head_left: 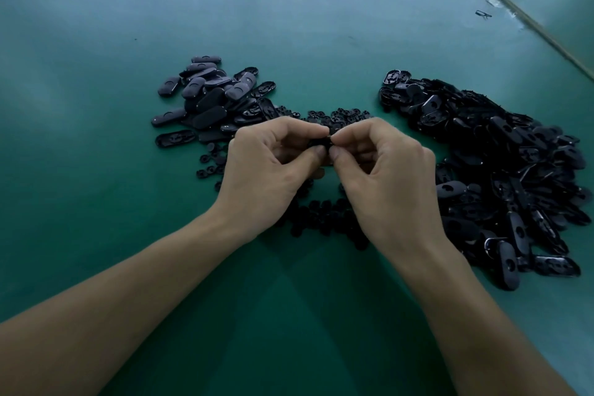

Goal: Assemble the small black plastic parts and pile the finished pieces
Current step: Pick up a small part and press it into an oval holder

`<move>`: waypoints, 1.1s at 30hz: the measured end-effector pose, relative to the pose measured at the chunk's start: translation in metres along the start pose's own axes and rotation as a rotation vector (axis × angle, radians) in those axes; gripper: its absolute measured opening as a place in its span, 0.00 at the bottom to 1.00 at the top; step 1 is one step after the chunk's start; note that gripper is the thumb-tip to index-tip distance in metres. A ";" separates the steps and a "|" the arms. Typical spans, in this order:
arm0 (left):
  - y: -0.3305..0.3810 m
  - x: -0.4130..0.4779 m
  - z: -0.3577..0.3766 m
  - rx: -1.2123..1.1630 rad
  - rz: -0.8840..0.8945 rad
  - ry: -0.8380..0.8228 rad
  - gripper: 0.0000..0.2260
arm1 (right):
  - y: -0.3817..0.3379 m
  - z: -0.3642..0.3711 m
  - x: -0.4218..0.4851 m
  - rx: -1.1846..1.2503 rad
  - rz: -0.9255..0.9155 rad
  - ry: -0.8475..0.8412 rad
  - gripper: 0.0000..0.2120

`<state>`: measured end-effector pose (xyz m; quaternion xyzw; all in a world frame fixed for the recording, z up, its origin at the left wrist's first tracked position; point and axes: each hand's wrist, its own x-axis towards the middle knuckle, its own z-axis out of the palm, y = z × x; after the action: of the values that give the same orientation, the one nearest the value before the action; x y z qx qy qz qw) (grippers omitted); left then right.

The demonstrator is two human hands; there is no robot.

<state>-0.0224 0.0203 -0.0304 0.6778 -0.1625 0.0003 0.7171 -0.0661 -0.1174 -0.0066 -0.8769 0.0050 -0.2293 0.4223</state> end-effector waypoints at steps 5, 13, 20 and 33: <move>0.001 0.000 0.000 0.009 0.007 -0.005 0.10 | 0.001 -0.003 0.002 -0.011 0.009 -0.029 0.06; -0.001 0.000 -0.001 0.063 0.022 -0.026 0.09 | 0.003 -0.003 0.003 0.023 0.026 -0.061 0.08; 0.000 0.001 -0.001 0.090 0.040 -0.040 0.11 | 0.002 -0.002 0.002 0.087 0.082 0.006 0.13; 0.001 0.001 0.000 0.080 0.011 -0.054 0.08 | 0.002 -0.008 0.002 0.062 -0.059 -0.022 0.06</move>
<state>-0.0214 0.0200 -0.0295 0.7047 -0.1856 -0.0076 0.6847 -0.0673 -0.1244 -0.0029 -0.8656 -0.0328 -0.2322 0.4424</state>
